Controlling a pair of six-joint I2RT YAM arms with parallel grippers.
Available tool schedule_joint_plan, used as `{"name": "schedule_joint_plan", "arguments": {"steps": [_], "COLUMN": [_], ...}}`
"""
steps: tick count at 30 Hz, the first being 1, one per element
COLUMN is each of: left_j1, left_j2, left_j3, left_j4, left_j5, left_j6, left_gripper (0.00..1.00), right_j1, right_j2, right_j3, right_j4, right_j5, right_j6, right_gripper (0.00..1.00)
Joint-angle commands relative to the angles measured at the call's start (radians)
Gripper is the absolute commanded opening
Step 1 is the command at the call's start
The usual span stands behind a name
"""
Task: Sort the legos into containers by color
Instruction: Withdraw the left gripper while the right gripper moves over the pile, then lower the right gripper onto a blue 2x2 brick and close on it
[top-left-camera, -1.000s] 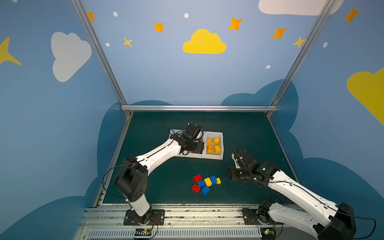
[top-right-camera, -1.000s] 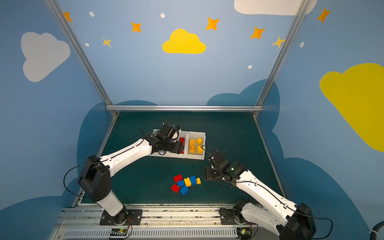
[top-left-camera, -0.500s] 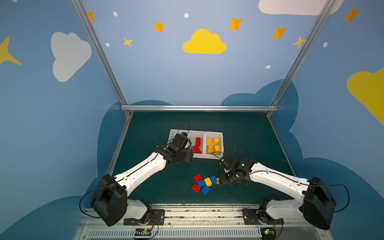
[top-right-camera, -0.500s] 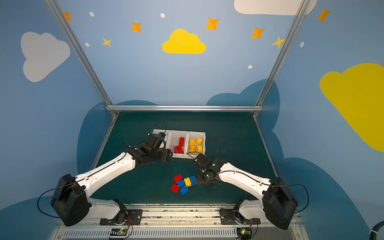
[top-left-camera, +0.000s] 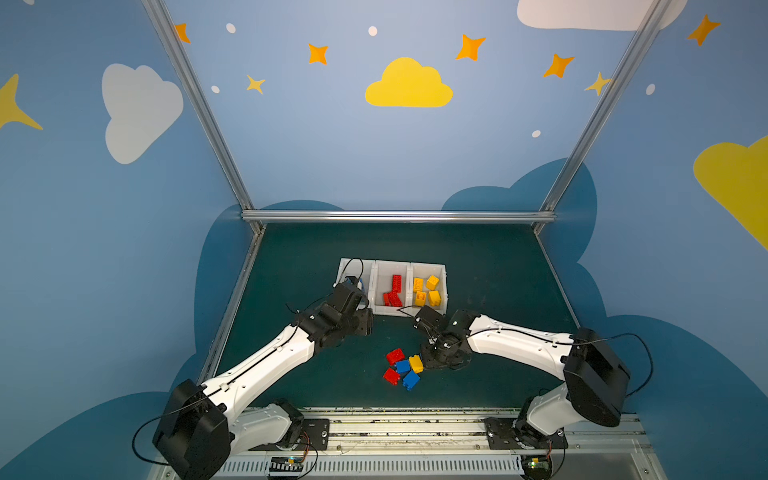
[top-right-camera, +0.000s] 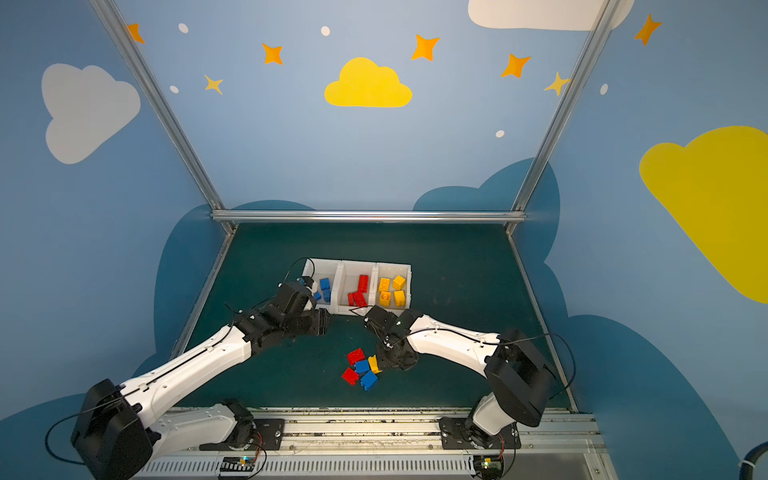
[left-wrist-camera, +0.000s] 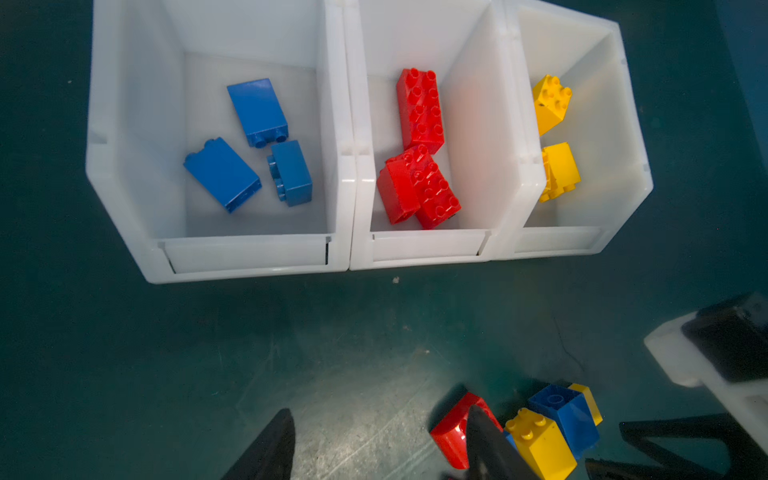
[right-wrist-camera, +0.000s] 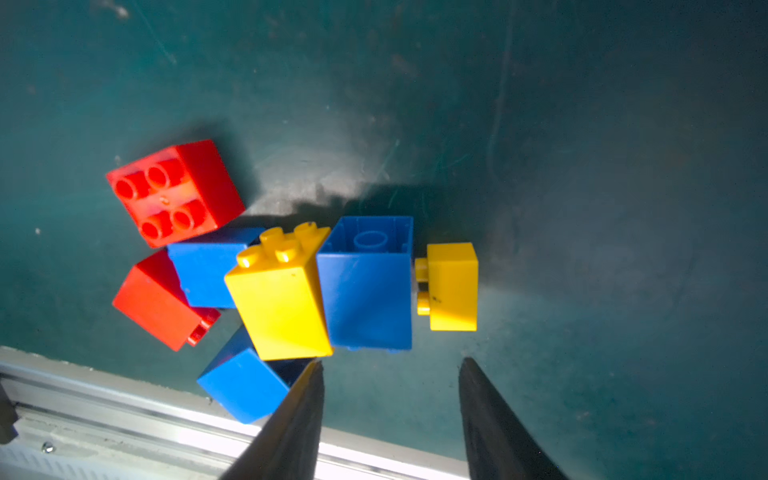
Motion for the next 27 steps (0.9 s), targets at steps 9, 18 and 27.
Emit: {"name": "schedule_joint_plan", "arguments": {"steps": [9, 18, 27], "left_j1": [0.005, 0.006, 0.005], "left_j2": [-0.047, -0.052, -0.046], "left_j3": [-0.039, -0.044, -0.048], "left_j4": [0.007, 0.004, 0.01], "left_j5": [-0.019, -0.02, -0.018], "left_j6": [-0.029, -0.029, -0.03], "left_gripper": [0.66, 0.66, 0.66], "right_j1": [-0.044, -0.067, -0.075], "right_j2": [0.065, 0.127, 0.131], "right_j3": [0.08, 0.12, 0.096], "right_j4": [0.007, 0.023, 0.024], "right_j5": [0.022, 0.008, 0.006], "right_j6": [0.008, -0.012, -0.001], "right_gripper": [0.48, 0.48, 0.43]}}
